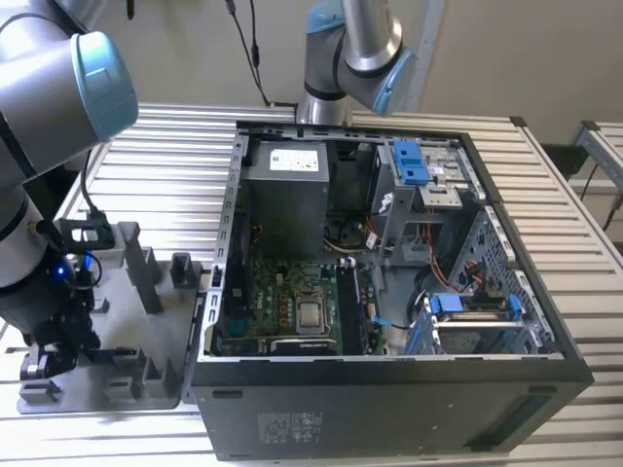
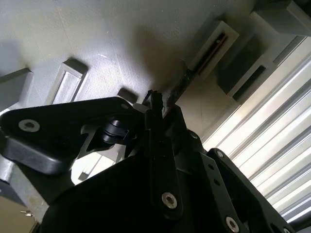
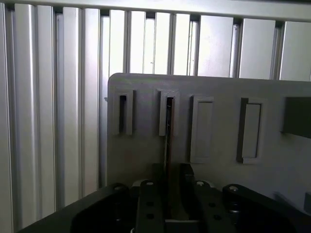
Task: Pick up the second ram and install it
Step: 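Pick up the second ram and move it above second insertion slot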
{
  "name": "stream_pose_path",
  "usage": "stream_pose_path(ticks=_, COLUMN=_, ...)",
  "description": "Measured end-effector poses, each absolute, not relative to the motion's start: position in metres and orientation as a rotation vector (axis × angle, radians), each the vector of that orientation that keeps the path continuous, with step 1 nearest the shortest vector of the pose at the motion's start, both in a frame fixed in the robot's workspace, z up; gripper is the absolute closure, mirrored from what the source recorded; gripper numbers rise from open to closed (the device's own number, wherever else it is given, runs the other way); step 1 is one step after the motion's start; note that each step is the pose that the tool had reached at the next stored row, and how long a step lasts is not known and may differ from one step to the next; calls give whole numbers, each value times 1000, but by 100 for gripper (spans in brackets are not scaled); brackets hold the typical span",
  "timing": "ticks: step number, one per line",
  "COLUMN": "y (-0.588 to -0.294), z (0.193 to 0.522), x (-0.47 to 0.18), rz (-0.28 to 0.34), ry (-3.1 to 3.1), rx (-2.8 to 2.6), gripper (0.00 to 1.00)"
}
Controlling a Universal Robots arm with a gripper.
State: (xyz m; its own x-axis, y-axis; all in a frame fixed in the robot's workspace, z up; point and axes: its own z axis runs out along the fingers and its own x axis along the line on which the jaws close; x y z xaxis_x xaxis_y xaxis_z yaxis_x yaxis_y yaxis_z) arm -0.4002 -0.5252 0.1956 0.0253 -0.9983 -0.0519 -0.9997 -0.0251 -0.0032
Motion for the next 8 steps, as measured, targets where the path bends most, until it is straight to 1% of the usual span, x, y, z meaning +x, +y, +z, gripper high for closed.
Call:
stream_pose_path(ticks=1, y=-525, z=196, x=-400, rz=54, ry=2166, rx=-2221, gripper=74)
stream_pose_path(ticks=4, y=-525, z=196, x=-400, rz=54, ry=2166, rx=-2221, gripper=74)
stream_pose_path(ticks=5, y=-525, z=196, x=-400, rz=54, ry=2166, rx=-2221, gripper=76)
stream_pose_path(ticks=6, y=-525, z=195, x=-400, rz=54, ry=2166, rx=-2221, gripper=84)
stream_pose_path(ticks=8, y=-525, z=195, x=-400, rz=54, ry=2166, rx=-2221, gripper=84)
